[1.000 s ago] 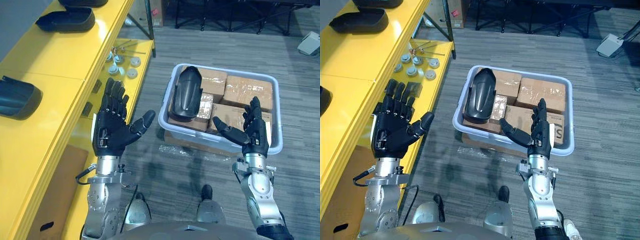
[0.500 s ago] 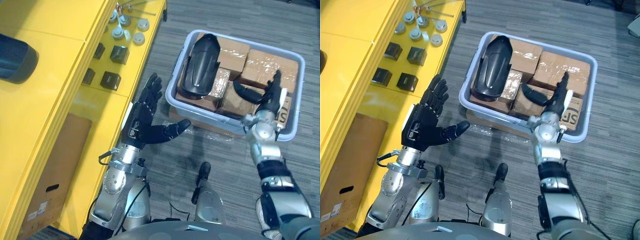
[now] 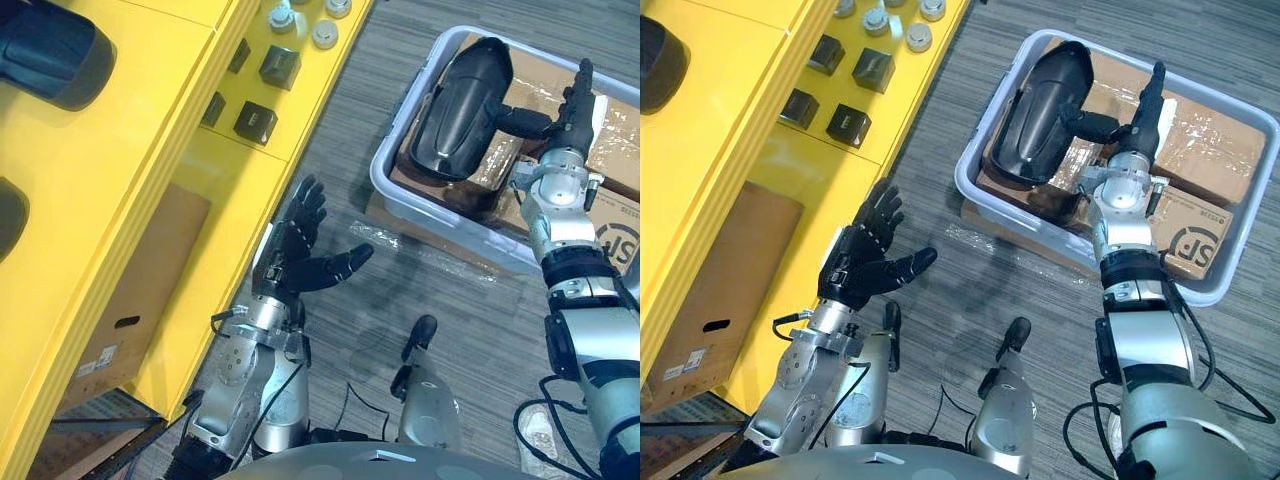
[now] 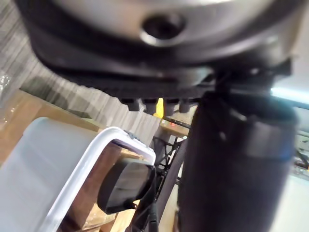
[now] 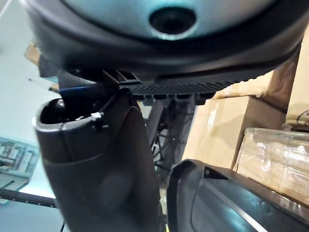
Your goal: Walk over and take three plastic housings, then place them on the shelf
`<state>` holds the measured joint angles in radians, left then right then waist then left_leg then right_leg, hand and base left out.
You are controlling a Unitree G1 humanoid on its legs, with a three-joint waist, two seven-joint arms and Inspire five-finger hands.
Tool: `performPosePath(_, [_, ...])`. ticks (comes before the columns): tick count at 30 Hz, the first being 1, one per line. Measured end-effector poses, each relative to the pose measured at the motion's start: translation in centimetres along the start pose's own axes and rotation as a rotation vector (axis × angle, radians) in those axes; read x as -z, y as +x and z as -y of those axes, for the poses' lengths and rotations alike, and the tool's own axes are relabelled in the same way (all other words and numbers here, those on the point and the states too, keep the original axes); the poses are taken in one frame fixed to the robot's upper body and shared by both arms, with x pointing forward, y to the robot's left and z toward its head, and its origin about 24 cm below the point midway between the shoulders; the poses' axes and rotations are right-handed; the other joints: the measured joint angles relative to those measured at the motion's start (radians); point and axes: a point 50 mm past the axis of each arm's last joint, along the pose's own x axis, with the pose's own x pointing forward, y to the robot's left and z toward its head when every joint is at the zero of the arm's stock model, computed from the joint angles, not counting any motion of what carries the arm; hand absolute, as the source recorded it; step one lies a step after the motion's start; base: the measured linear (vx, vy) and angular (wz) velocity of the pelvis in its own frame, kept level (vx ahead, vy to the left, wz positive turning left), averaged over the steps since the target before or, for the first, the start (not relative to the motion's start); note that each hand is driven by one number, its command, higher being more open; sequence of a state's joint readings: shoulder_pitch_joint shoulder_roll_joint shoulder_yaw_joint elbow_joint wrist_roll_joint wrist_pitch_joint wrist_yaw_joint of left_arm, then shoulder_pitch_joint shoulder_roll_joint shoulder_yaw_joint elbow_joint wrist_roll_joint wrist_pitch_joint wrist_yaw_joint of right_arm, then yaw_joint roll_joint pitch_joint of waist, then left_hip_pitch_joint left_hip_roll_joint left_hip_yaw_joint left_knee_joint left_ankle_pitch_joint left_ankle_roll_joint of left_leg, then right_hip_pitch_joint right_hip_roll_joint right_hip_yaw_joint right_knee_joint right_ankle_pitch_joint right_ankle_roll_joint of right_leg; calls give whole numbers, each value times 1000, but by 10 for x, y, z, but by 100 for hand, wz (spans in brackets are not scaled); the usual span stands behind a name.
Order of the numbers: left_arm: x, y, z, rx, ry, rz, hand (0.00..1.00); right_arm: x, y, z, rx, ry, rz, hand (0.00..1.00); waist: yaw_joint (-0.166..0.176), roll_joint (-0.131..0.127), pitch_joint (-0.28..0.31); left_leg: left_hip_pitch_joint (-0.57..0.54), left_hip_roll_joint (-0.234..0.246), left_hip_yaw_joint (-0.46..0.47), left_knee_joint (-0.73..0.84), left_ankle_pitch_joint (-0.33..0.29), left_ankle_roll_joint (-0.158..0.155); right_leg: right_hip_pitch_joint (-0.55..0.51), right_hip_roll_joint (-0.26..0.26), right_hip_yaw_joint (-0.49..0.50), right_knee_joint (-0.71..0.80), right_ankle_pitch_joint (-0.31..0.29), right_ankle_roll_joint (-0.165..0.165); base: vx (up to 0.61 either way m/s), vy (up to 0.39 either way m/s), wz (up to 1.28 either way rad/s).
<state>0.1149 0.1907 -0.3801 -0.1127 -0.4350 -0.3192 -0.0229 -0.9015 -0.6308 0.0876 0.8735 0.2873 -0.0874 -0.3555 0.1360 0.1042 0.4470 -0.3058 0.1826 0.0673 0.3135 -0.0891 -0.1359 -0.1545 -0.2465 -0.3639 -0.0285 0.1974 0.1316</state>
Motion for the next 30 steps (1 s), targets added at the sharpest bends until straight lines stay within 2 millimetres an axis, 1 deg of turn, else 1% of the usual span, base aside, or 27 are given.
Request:
performPosePath(2, [2,2,2,10,-4,-4,100,-3,6,5,11,-50,-35,100,0,12,12,0,-1,-5,0,2,1,-1,-1,-4,9,0,0,-25,22,7])
performPosePath(5, [6,6,5,12,-16,-11,100,-1,13,13,46,-114,-127,100,5,26,25,-3,-3,-9,-4,9,1,-2,-3,-10,10,0,0,-23,14,5])
performPosePath(6, [7,8,7,16,-23,-17,100,0,16,17,61,-174,-163,100,6,33,33,-5,-4,-11,-5,11,1,-3,-4,-12,11,0,0,-25,14,5])
performPosePath(7, [8,8,8,19,-24,-19,100,1,17,21,73,-197,-180,100,8,38,36,-7,-5,-12,-5,12,1,-4,-4,-13,11,0,0,-27,14,7])
performPosePath(8, [10,9,11,24,-31,-23,100,3,18,30,97,-234,-212,0,14,48,41,-13,-7,-16,-6,15,2,-7,-5,-18,11,0,0,-31,14,8])
performPosePath(9, [11,8,12,22,-35,-27,100,3,19,33,107,-242,-233,0,18,49,40,-24,-8,-18,-7,18,3,-17,-6,-19,12,0,0,-30,14,8])
performPosePath(12, [18,8,10,-6,-64,-56,100,-5,24,35,102,-318,-252,0,22,51,41,-39,-8,-22,-7,25,3,-34,-7,-20,19,0,0,-8,3,1])
performPosePath(14, [20,8,9,-18,-61,-66,100,-7,27,49,117,-343,-290,0,27,51,41,-41,-8,-27,-7,27,3,-37,-8,-24,31,-3,-3,-31,14,9])
performPosePath(15, [20,9,9,-22,-61,-65,100,-7,28,62,127,-370,-309,0,32,51,41,-46,-11,-36,-8,31,3,-37,-11,-33,35,-5,-5,-38,17,20])
performPosePath(16, [20,10,9,-24,-68,-63,100,-7,28,70,122,-391,-331,0,32,51,41,-54,-14,-43,-11,37,4,-44,-13,-42,42,-7,-8,-42,17,18])
performPosePath(18, [19,12,7,-29,-83,-60,100,-8,29,74,115,-438,-343,0,34,51,42,-58,-17,-45,-26,51,4,-54,-16,-45,46,-8,-10,-47,8,9])
performPosePath(20, [20,12,6,-40,-87,-63,100,-9,30,76,104,-467,-353,0,34,52,42,-57,-17,-45,-44,64,1,-60,-16,-46,46,-9,-11,-37,-14,3])
performPosePath(23, [25,10,5,-47,-85,-85,100,0,27,74,51,-500,-425,0,36,52,42,-58,-17,-49,-74,87,-1,-70,-15,-55,46,-13,-16,-25,-22,7])
performPosePath(24, [26,9,5,-49,-85,-94,100,1,27,75,46,-525,-417,0,33,52,42,-58,-17,-54,-83,94,-2,-71,-14,-61,47,-14,-18,-19,-21,10])
performPosePath(27, [26,8,5,-48,-86,-94,100,-6,29,75,51,-499,-401,0,30,53,41,-52,-17,-62,-96,107,-3,-70,-14,-69,57,-18,-23,-25,-14,10])
performPosePath(30, [25,9,3,-35,-82,-85,100,1,27,79,66,-516,-446,0,43,53,41,-38,-18,-67,-131,130,-5,-69,-15,-74,65,-21,-27,-32,-13,8])
